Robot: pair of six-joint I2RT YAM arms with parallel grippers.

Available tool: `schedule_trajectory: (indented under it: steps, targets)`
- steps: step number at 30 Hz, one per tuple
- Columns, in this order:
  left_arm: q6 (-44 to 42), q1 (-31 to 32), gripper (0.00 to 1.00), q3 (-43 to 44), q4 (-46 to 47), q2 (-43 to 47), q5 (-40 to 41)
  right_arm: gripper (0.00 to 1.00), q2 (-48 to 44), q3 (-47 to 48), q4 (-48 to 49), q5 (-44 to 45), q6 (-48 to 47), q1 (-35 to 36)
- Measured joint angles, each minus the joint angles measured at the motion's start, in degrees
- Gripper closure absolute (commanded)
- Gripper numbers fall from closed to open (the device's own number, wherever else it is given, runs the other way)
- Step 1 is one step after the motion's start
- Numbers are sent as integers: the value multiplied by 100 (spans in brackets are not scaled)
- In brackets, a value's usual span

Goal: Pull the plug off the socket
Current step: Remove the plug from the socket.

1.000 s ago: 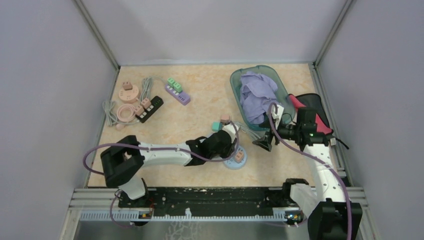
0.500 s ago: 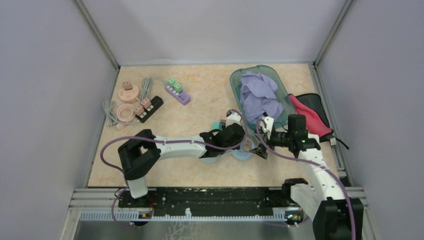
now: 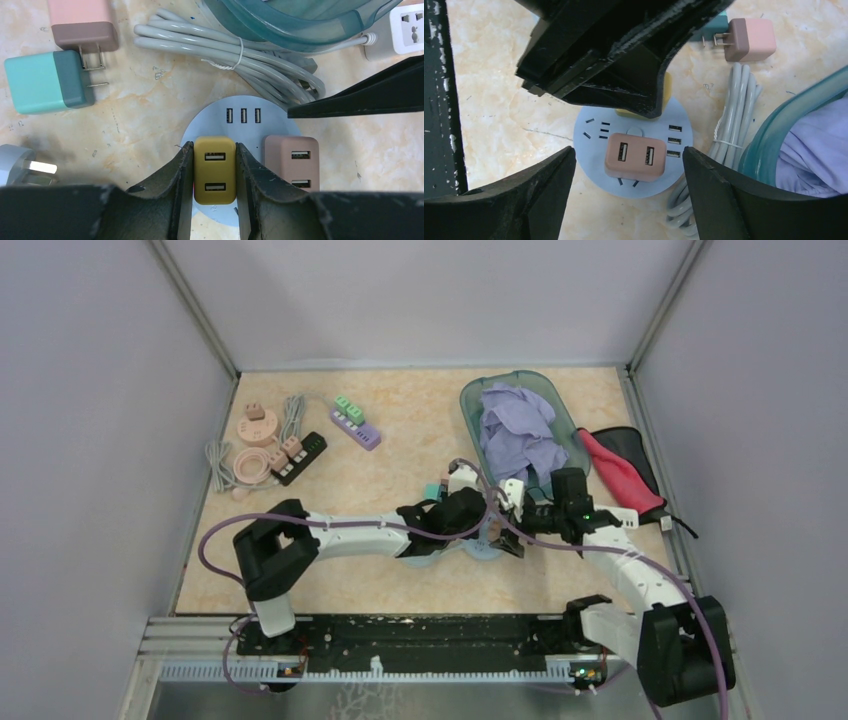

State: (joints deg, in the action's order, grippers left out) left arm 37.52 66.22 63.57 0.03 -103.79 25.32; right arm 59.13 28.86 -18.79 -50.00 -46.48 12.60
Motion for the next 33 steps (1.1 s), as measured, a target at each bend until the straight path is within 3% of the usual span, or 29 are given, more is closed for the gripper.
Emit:
schedule_trajectory:
  steps: [10, 15, 22, 27, 33]
  targets:
    - [26, 0, 100, -223, 225, 120, -79, 46, 197, 0, 302, 275, 155, 136]
    - [39, -2, 100, -293, 295, 157, -92, 75, 267, 0, 262, 291, 160, 236]
    - [39, 2, 100, -308, 293, 168, -94, 92, 254, 11, 208, 254, 15, 282]
    - [37, 0, 100, -308, 293, 168, -83, 100, 236, 11, 350, 350, 428, 352]
    - [37, 2, 100, -380, 380, 192, -46, 100, 240, 11, 520, 337, 1023, 293]
